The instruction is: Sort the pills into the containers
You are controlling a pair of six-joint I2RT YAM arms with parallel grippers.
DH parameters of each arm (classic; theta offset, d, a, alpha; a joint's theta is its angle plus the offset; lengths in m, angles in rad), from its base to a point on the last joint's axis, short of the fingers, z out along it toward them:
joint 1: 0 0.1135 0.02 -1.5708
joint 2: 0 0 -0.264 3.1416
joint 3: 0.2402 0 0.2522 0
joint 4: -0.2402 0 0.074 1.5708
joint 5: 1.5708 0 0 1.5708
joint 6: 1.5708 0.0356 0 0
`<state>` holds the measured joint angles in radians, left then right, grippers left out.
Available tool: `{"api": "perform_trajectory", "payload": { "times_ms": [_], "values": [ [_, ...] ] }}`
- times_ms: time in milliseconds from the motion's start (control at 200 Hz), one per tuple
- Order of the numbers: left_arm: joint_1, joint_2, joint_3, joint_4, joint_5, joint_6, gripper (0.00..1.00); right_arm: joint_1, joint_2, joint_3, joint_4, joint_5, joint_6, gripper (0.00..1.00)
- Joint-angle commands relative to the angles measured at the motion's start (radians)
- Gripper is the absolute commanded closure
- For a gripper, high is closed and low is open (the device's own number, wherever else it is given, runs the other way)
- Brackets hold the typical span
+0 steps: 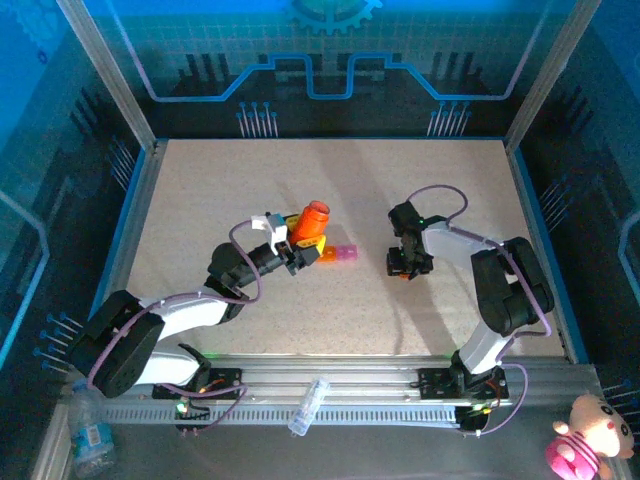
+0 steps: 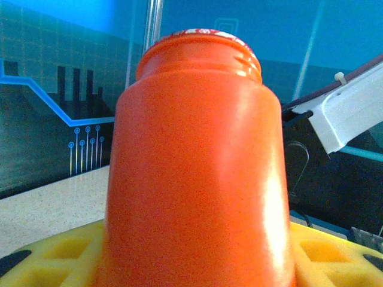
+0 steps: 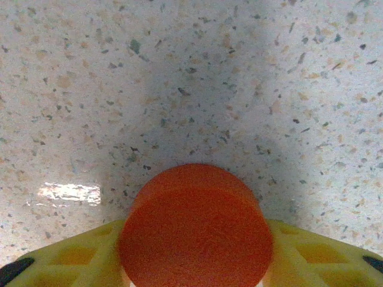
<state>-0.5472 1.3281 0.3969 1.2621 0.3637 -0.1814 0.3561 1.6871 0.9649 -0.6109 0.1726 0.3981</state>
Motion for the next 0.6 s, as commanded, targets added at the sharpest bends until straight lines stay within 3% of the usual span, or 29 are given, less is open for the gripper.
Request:
{"api": "perform_trajectory", "payload": {
  "times_ms": [0, 340, 595],
  "values": [
    [-0.006, -0.021, -0.017, 0.028, -0.006, 0.016, 1.0, -0.017, -0.014, 0.009, -0.006, -0.011, -0.005, 0.55],
    [-0.008, -0.027, -0.016, 0.002, -0.008, 0.045, 1.0, -0.008, -0.219, 0.086, -0.06, -0.144, -0.027, 0.59],
    [-0.035, 0.015, -0.01, -0.001, -0.011, 0.085, 1.0, 0.003, -0.347, 0.255, -0.135, -0.365, -0.069, 0.58]
  ]
}}
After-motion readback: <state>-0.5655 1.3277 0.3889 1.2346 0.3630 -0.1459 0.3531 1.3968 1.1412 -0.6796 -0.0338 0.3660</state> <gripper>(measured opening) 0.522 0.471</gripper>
